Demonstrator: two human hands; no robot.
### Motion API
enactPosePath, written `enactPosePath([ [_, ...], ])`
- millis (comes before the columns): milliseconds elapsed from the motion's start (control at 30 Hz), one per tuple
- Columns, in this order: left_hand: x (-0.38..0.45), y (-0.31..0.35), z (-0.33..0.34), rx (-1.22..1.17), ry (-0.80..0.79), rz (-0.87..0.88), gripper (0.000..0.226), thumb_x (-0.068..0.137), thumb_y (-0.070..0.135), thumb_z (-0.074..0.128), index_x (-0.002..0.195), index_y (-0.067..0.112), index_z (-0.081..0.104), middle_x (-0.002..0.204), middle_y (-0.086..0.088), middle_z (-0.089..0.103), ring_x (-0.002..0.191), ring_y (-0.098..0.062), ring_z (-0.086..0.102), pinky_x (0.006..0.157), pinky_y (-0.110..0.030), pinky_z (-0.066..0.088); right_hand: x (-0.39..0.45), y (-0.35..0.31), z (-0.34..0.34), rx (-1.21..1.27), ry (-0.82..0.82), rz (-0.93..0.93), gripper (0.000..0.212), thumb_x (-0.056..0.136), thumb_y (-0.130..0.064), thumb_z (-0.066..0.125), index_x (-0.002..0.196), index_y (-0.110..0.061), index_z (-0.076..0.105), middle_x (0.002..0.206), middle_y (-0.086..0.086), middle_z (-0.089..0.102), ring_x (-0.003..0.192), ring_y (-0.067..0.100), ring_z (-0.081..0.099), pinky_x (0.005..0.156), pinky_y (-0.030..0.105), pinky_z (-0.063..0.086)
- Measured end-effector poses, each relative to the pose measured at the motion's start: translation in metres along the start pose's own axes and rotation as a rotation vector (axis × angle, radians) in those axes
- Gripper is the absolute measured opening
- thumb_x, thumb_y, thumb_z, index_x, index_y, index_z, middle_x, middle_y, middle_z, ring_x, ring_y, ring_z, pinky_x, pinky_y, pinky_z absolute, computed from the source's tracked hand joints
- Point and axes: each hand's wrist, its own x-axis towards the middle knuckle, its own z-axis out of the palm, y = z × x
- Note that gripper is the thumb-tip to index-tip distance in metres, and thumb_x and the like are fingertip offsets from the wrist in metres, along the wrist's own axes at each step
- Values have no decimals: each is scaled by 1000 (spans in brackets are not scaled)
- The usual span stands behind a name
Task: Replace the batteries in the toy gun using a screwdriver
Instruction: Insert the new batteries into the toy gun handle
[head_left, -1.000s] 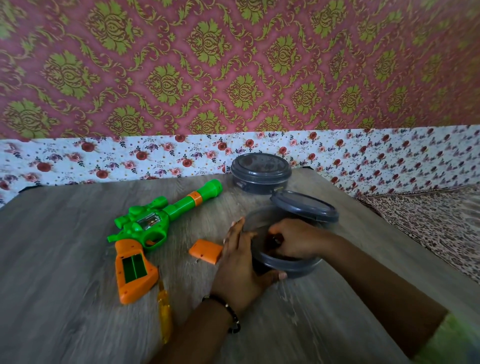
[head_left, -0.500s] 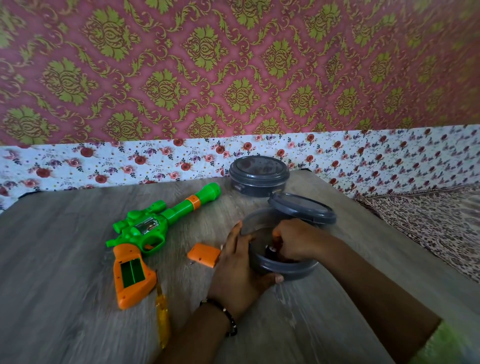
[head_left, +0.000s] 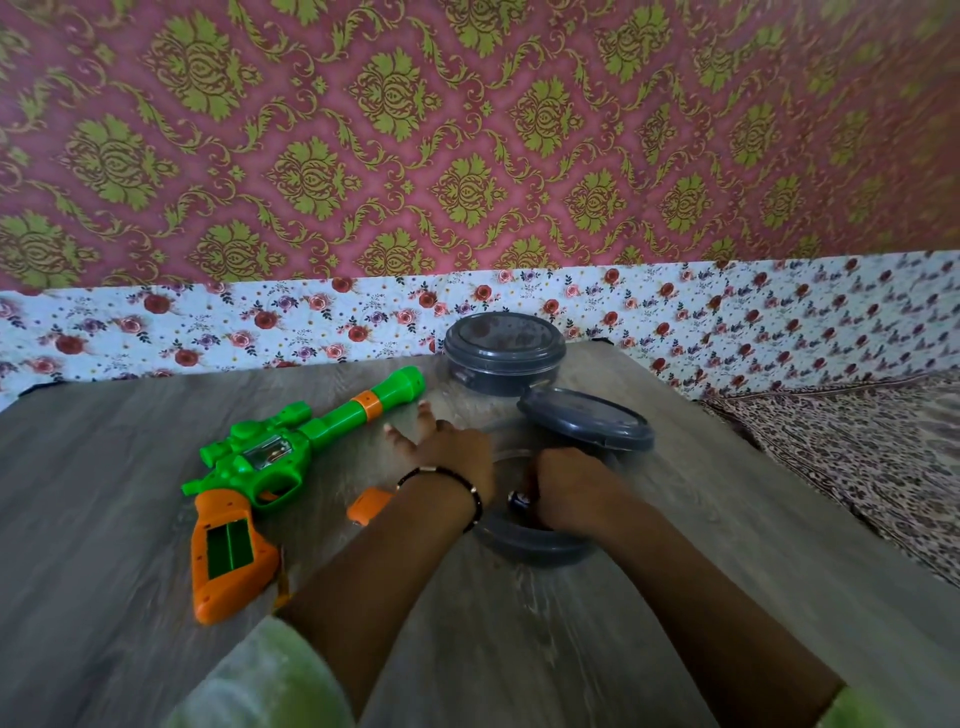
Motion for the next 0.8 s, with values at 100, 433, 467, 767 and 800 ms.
enactPosePath([
  [100, 9, 8, 1, 64, -17, -46, 47, 93, 17, 52, 139, 10, 47, 153, -19, 36, 151, -38, -3, 112, -72, 0, 1, 1, 0, 5, 5, 2, 27, 83, -29, 65, 100, -9, 63, 104, 10, 66, 94, 23, 62, 76, 30, 46],
  [433, 4, 14, 10, 71, 72, -59, 41, 100, 18, 41, 139, 9, 48, 155, -18, 35, 152, -37, 2, 116, -67, 1, -5, -3, -7, -41, 65, -55, 28, 84, -25, 63, 104, -8, 57, 112, 13, 61, 103, 27, 59, 83, 35, 46],
  [467, 4, 12, 11, 32, 95, -58, 41, 100, 21, 42, 139, 9, 48, 154, -17, 36, 152, -36, 3, 117, -66, 2, -6, -3, -8, -49, 69, -55, 27, 84, -24, 63, 105, -8, 58, 112, 12, 62, 103, 27, 59, 83, 35, 46],
  [767, -11, -22, 12, -640, 601, 85, 19, 87, 28, 68, 89, 9, 70, 111, -12, 64, 104, -26, 60, 84, -26, 39, -18, -10, -30, -9, 245, -142, 17, 81, -25, 64, 95, -16, 65, 103, 6, 61, 92, 21, 59, 79, 32, 49],
  [800, -18, -29, 6, -677, 617, 79, 16, 86, 25, 69, 88, 9, 70, 106, -13, 66, 98, -26, 62, 78, -25, 39, -23, -13, -35, 9, 288, -169, 16, 81, -25, 64, 95, -17, 66, 102, 5, 60, 91, 20, 59, 77, 30, 47],
])
